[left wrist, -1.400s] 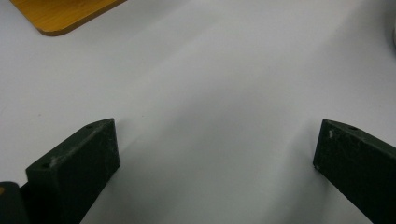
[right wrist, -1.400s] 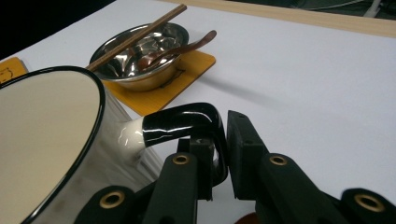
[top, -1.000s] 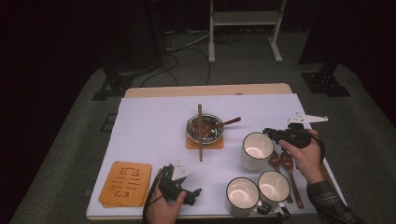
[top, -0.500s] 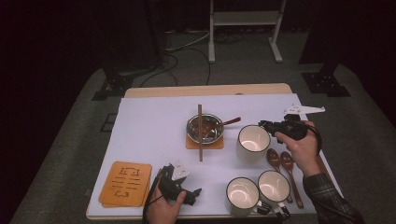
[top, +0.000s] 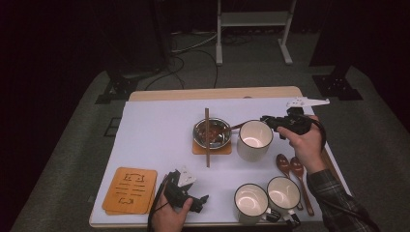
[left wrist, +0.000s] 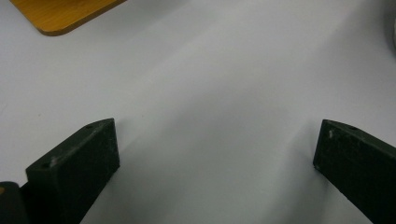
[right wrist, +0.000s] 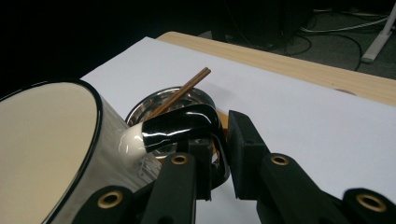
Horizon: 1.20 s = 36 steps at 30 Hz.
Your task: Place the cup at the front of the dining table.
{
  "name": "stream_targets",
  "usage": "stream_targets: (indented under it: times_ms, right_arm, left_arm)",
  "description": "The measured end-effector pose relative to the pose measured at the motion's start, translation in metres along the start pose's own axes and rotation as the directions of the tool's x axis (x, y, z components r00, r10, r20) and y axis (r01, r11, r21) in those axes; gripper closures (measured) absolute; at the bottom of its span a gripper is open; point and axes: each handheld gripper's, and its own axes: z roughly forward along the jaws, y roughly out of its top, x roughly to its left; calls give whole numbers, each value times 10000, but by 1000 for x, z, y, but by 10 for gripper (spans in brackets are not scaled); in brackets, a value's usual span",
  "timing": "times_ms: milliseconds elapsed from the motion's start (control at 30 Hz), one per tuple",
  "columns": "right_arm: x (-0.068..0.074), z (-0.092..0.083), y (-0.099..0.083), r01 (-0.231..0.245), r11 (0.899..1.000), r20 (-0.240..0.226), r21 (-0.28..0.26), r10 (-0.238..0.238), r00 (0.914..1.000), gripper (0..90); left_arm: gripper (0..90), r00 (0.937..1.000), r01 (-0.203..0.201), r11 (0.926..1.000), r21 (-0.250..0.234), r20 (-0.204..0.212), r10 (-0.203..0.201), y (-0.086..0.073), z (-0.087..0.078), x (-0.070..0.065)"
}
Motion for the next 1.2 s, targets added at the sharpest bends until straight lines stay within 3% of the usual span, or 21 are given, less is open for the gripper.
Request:
stream_targets:
  times_ms: [633, 1200]
  right_arm:
    - [19, 21, 32, 138, 9999, -168, 33, -137, 9998, 796]
    - [43, 55, 54, 384, 9989, -481, 267, -371, 9982, 796]
  left_arm:
    - [0, 10000, 5, 10000, 7, 8, -5, 0, 0, 0]
    - [0, 10000, -15, 10000, 18, 3, 15, 0, 0, 0]
